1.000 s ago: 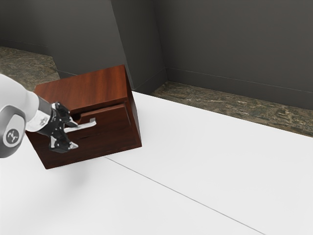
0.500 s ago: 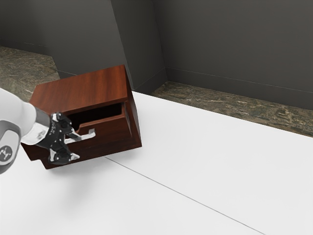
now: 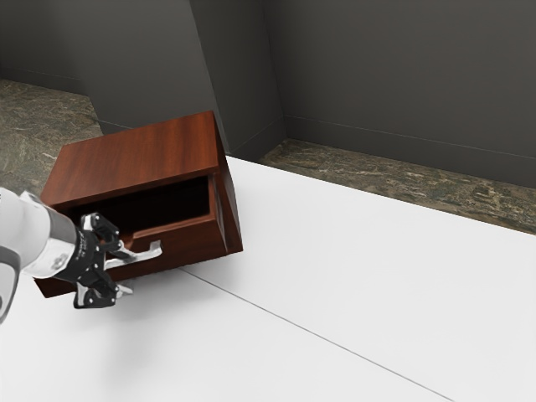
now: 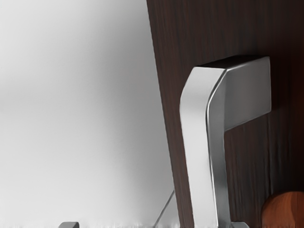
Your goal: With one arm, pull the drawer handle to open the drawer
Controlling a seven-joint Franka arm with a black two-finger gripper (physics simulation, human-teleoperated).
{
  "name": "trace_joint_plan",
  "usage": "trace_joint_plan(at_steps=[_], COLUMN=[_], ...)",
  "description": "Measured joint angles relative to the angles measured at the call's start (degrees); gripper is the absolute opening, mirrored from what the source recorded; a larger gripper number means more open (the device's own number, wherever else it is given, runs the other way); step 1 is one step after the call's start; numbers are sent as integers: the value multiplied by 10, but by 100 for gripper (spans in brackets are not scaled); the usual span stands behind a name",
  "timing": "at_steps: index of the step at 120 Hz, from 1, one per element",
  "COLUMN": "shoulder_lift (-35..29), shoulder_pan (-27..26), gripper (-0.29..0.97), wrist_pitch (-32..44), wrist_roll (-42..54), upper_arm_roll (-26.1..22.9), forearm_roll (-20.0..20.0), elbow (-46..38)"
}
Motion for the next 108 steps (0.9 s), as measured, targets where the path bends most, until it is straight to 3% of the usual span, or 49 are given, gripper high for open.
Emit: trace_joint_plan(at_steps=[47,86,108], shoulder_lift=[-81,-110,-123], shoulder_pan=[4,4,4], gripper=[34,33,50], wrist_pitch=[-17,-31,-29], wrist_roll=[-7,-14,-16], upper_arm_roll=[-38,-45,-55], forearm_roll=[0,0,0], elbow=[-48,-64,-62])
